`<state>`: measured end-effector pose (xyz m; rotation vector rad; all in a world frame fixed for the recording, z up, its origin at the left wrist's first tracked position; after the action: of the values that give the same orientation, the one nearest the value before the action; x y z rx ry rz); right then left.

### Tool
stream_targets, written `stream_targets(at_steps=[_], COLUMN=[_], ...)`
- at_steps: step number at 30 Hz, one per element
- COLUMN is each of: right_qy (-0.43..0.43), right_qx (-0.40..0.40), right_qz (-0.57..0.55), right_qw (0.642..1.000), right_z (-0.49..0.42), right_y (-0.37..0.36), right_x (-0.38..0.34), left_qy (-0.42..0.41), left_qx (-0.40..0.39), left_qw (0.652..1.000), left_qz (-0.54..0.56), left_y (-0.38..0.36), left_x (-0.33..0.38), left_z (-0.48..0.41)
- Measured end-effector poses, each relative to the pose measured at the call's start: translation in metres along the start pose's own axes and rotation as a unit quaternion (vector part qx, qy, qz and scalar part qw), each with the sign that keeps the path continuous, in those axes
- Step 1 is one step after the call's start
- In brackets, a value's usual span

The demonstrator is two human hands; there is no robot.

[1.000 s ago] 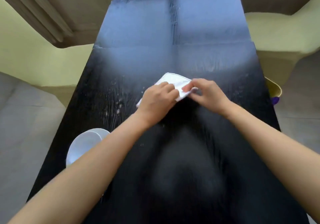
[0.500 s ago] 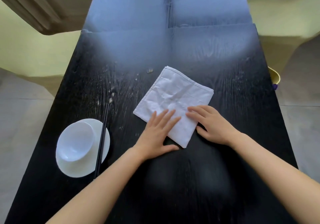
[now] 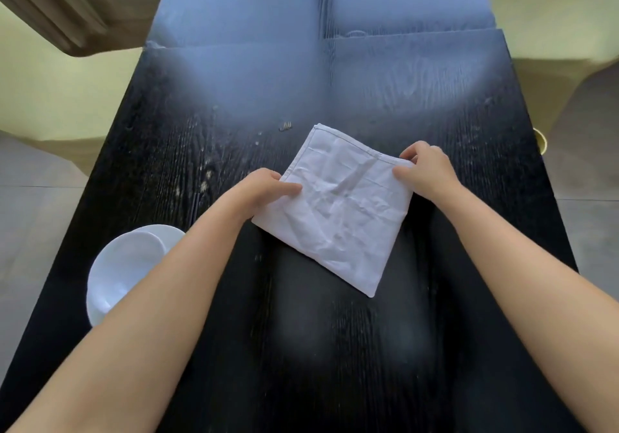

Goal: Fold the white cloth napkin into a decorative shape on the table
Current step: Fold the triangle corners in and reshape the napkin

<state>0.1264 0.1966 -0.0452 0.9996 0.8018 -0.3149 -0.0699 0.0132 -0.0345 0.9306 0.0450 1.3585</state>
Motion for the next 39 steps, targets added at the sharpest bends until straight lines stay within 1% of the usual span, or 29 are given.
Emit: stream_targets(at_steps=[2, 4, 6, 8, 13, 15, 16, 17, 18, 19, 20, 21, 22, 23, 25, 27, 30, 33, 34, 35, 37, 38, 39], right_qy=[-0.008, -0.01, -0.005, 0.0, 0.036, 0.063, 0.091, 0.137, 0.196, 0.262, 0.322, 0.354, 0.356, 0.345, 0.317, 0.294, 0.262, 0.247, 0.248, 0.25, 0.254, 0.257, 0.26], right_qx=[-0.02, -0.023, -0.005, 0.019, 0.067, 0.099, 0.121, 0.137, 0.131, 0.098, 0.045, -0.016, -0.067, -0.093, -0.099, -0.09, -0.057, -0.052, -0.051, -0.049, -0.048, -0.051, -0.052], right_qz=[-0.016, -0.036, -0.03, -0.011, 0.031, 0.081, 0.123, 0.153, 0.16, 0.154, 0.154, 0.169, 0.194, 0.216, 0.238, 0.255, 0.267, 0.285, 0.288, 0.291, 0.29, 0.288, 0.287], right_qw=[1.0, 0.999, 1.0, 1.0, 0.997, 0.99, 0.981, 0.969, 0.959, 0.948, 0.933, 0.92, 0.912, 0.909, 0.913, 0.917, 0.926, 0.925, 0.924, 0.922, 0.921, 0.921, 0.921], right_z=[0.0, 0.001, 0.004, 0.008, 0.016, 0.02, 0.022, 0.025, 0.027, 0.03, 0.034, 0.038, 0.043, 0.045, 0.044, 0.037, 0.02, 0.017, 0.017, 0.017, 0.016, 0.016, 0.016], right_y=[0.005, 0.008, 0.006, 0.0, -0.014, -0.016, -0.02, -0.025, -0.035, -0.049, -0.065, -0.082, -0.097, -0.105, -0.105, -0.092, -0.065, -0.056, -0.057, -0.058, -0.058, -0.057, -0.057], right_x=[-0.001, 0.0, 0.003, 0.007, 0.007, 0.006, 0.004, 0.0, -0.006, -0.014, -0.019, -0.022, -0.021, -0.018, -0.011, -0.003, 0.008, 0.014, 0.015, 0.015, 0.015, 0.016, 0.017], left_qy=[-0.018, -0.038, -0.048, -0.055, -0.067, -0.064, -0.076, -0.099, -0.129, -0.158, -0.176, -0.175, -0.162, -0.148, -0.134, -0.135, -0.136, -0.118, -0.127, -0.16, -0.267, -0.3, -0.311], left_qx=[0.016, 0.065, 0.103, 0.139, 0.256, 0.316, 0.355, 0.392, 0.422, 0.431, 0.42, 0.395, 0.367, 0.343, 0.302, 0.285, 0.297, 0.303, 0.309, 0.31, 0.293, 0.282, 0.272], left_qw=[0.999, 0.997, 0.993, 0.988, 0.96, 0.934, 0.91, 0.881, 0.854, 0.84, 0.838, 0.845, 0.858, 0.87, 0.886, 0.887, 0.879, 0.876, 0.873, 0.868, 0.839, 0.827, 0.826], left_qz=[0.029, 0.025, 0.008, -0.034, -0.088, -0.151, -0.2, -0.247, -0.277, -0.29, -0.301, -0.314, -0.321, -0.322, -0.326, -0.336, -0.348, -0.355, -0.355, -0.353, -0.372, -0.382, -0.383], left_y=[-0.002, -0.006, -0.013, -0.019, -0.031, -0.034, -0.038, -0.044, -0.053, -0.064, -0.077, -0.09, -0.1, -0.106, -0.108, -0.105, -0.098, -0.091, -0.093, -0.098, -0.118, -0.125, -0.126], left_x=[-0.004, -0.01, -0.017, -0.021, -0.027, -0.03, -0.03, -0.027, -0.022, -0.017, -0.013, -0.012, -0.014, -0.017, -0.022, -0.025, -0.031, -0.032, -0.026, -0.016, 0.006, 0.011, 0.014], left_z=[0.001, 0.001, 0.002, 0.003, 0.009, 0.013, 0.014, 0.016, 0.017, 0.017, 0.017, 0.016, 0.014, 0.013, 0.01, 0.011, 0.012, 0.013, 0.016, 0.02, 0.025, 0.023, 0.017])
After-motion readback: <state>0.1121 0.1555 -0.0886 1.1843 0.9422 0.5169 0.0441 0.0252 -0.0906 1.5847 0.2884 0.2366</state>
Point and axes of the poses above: each hand's wrist, its own z-axis away from the middle knuckle, its own y-axis out of the back of the hand, x = y × z, the point moved 2 cm from there along -z, towards the middle knuckle, and after that the axes turned 12 degrees about -z, right-handed, at the moved point
